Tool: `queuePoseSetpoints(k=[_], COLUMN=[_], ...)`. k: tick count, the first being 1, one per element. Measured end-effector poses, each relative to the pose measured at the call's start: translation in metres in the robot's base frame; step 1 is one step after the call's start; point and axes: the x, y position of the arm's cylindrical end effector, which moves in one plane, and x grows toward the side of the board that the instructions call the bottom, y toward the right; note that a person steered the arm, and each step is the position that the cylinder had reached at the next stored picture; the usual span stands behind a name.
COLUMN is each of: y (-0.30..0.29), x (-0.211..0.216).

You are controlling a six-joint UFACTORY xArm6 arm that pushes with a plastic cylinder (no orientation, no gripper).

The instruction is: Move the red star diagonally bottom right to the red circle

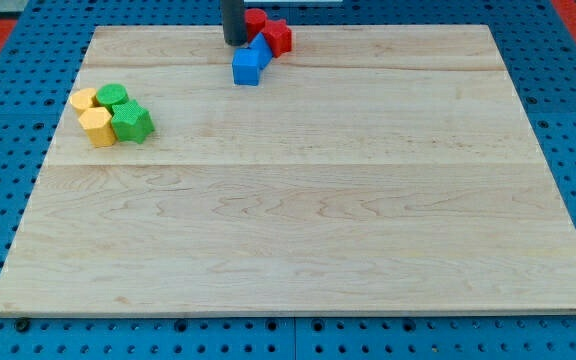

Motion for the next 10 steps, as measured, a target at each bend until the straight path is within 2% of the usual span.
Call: queuePoseSetpoints(k=[1, 2, 3, 4, 5, 6, 7, 8, 9, 10], y=[0.015, 0.008, -0.044, -0.028, 0.004, 0.048, 0.041, 0.041, 0.023, 0.096], x=[0.052, 0.062, 0.027, -0.024, -0.021, 0.043, 0.059, 0.013, -0.004, -0.005])
